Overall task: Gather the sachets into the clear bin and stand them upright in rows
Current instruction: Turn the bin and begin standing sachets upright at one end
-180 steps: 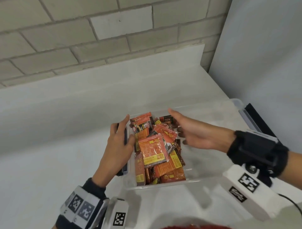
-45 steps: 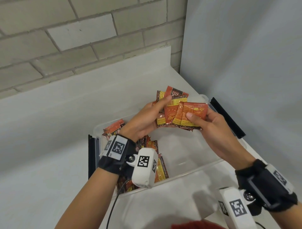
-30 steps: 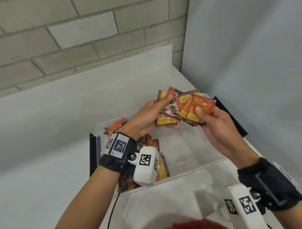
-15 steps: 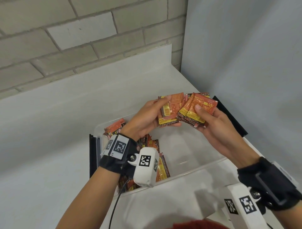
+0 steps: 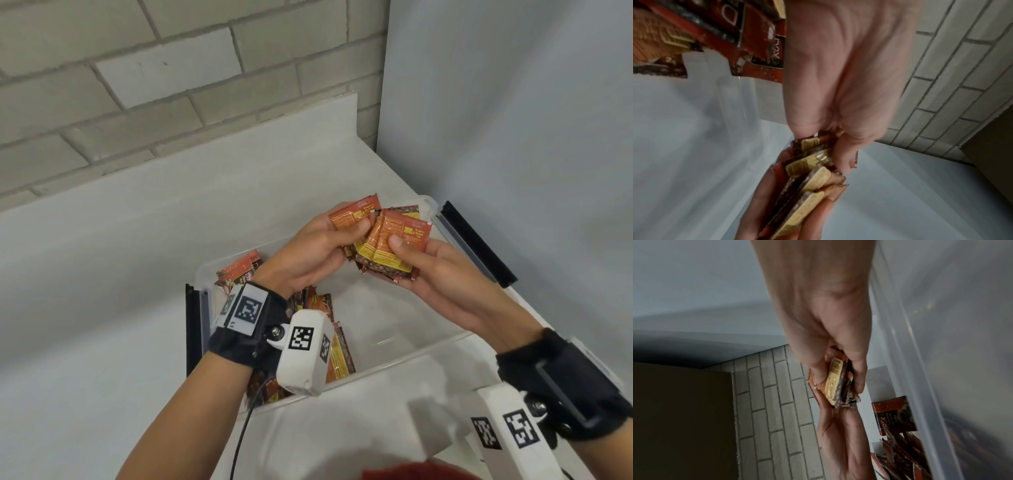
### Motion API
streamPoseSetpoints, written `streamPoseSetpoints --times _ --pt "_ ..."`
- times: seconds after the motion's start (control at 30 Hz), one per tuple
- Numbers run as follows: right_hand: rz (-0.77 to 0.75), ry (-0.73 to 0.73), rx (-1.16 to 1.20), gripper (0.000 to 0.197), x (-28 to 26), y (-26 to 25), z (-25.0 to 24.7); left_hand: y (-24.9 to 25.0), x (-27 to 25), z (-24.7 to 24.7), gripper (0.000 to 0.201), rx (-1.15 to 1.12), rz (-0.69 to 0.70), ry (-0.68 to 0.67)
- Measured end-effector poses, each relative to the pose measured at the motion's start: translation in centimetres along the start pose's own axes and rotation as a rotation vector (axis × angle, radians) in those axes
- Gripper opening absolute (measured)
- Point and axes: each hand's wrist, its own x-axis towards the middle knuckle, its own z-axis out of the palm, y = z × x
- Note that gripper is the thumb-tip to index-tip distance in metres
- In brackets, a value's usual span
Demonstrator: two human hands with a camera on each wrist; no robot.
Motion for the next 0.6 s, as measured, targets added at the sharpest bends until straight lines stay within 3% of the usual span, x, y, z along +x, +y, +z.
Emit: streamPoseSetpoints --times 0.3,0.6 --pt "-0.055 0.014 -0.082 0.031 0.1 0.3 0.0 -0.7 0.3 -0.2 0.046 0.110 -0.075 0.002" --pt "-0.066 -0.018 -0.004 0.043 0.0 0.0 -0.2 -0.4 0.0 -0.9 0.035 0.097 -0.055 -0.159"
